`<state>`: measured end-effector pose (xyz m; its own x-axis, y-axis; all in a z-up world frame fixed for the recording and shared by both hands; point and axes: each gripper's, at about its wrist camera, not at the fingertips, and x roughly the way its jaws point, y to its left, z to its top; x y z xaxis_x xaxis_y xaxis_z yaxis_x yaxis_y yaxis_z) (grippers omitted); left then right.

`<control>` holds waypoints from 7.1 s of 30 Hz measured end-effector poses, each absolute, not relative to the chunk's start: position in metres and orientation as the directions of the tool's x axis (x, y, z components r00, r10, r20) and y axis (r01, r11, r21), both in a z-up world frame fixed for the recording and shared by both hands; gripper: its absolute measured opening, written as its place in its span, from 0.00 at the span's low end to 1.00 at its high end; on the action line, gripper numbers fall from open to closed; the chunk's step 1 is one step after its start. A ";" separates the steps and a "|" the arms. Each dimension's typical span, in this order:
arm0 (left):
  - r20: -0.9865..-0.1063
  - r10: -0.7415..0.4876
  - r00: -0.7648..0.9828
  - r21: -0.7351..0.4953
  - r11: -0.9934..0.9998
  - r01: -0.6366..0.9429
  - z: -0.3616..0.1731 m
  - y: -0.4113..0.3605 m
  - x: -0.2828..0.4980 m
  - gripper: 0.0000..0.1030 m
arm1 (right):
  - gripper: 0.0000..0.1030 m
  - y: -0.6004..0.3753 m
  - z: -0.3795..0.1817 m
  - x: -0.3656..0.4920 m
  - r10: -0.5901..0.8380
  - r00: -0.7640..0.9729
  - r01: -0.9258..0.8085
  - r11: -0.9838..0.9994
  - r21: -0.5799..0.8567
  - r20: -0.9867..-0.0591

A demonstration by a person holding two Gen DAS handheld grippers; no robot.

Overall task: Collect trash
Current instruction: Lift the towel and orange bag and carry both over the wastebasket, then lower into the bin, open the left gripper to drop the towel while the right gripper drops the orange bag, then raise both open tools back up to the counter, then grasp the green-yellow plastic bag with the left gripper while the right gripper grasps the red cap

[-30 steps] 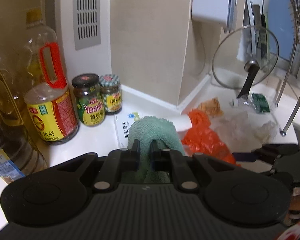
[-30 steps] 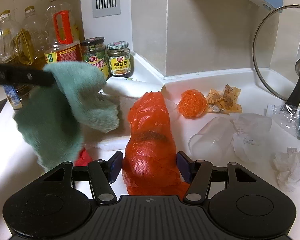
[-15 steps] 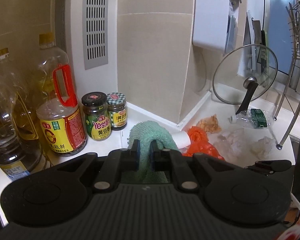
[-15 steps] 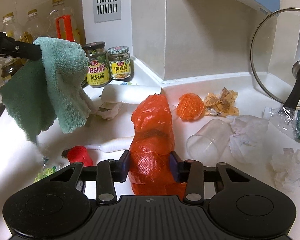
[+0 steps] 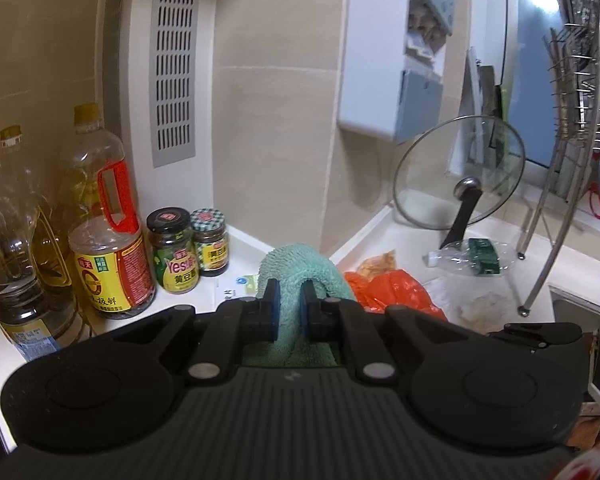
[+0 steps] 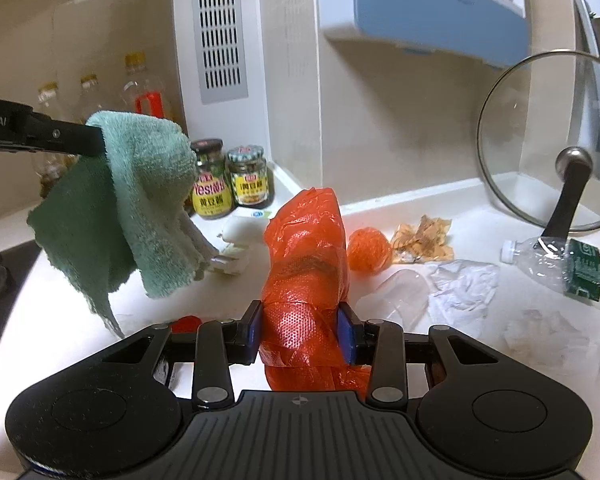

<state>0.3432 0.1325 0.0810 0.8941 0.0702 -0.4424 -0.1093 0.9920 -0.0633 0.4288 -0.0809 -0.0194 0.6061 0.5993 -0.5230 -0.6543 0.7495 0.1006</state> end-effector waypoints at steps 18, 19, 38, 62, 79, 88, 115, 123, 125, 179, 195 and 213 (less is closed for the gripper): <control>-0.490 0.076 0.868 -0.131 0.979 -0.159 0.060 0.033 0.273 0.09 | 0.37 -0.162 -0.022 0.365 0.667 0.525 -0.729 0.673 0.125 -0.529; -0.499 0.073 0.864 -0.135 0.978 -0.161 0.056 0.029 0.269 0.09 | 0.37 -0.167 -0.024 0.361 0.667 0.517 -0.729 0.671 0.131 -0.536; -0.706 -0.043 0.707 -0.165 0.981 -0.105 -0.062 0.019 0.220 0.08 | 0.37 -0.179 -0.108 0.279 0.540 0.420 -0.691 0.712 0.129 -0.730; -0.843 -0.126 0.523 -0.243 0.957 -0.161 -0.199 0.010 0.255 0.08 | 0.37 -0.158 -0.231 0.302 0.386 0.278 -0.674 0.731 0.107 -0.880; -0.921 -0.087 0.379 -0.172 0.965 -0.199 -0.306 0.013 0.292 0.09 | 0.37 -0.136 -0.290 0.322 0.335 0.246 -0.683 0.726 0.083 -0.909; -0.938 -0.052 0.343 -0.128 0.971 -0.202 -0.345 0.011 0.312 0.09 | 0.37 -0.127 -0.324 0.336 0.329 0.229 -0.689 0.719 0.086 -0.916; -0.886 -0.008 0.464 -0.150 0.951 -0.270 -0.307 0.026 0.273 0.42 | 0.37 -0.106 -0.349 0.351 0.324 0.204 -0.700 0.708 0.094 -0.924; -0.877 0.002 0.480 -0.150 0.949 -0.278 -0.305 0.033 0.259 0.42 | 0.37 -0.096 -0.380 0.355 0.299 0.164 -0.691 0.715 0.107 -0.940; -0.878 0.001 0.478 -0.152 0.948 -0.280 -0.305 0.033 0.256 0.42 | 0.38 -0.094 -0.388 0.354 0.289 0.152 -0.699 0.708 0.104 -0.945; -0.654 0.164 0.738 -0.117 0.942 -0.314 -0.058 0.035 0.219 0.67 | 0.66 -0.163 -0.067 0.312 0.627 0.457 -0.701 0.690 0.178 -0.630; -0.668 0.308 0.677 -0.065 0.883 -0.465 -0.047 0.036 0.248 0.69 | 0.66 -0.150 -0.062 0.365 0.703 0.366 -0.766 0.599 0.231 -0.610; -0.637 0.335 0.694 -0.033 0.888 -0.458 -0.055 0.060 0.294 0.60 | 0.66 -0.128 -0.065 0.404 0.685 0.373 -0.758 0.614 0.220 -0.625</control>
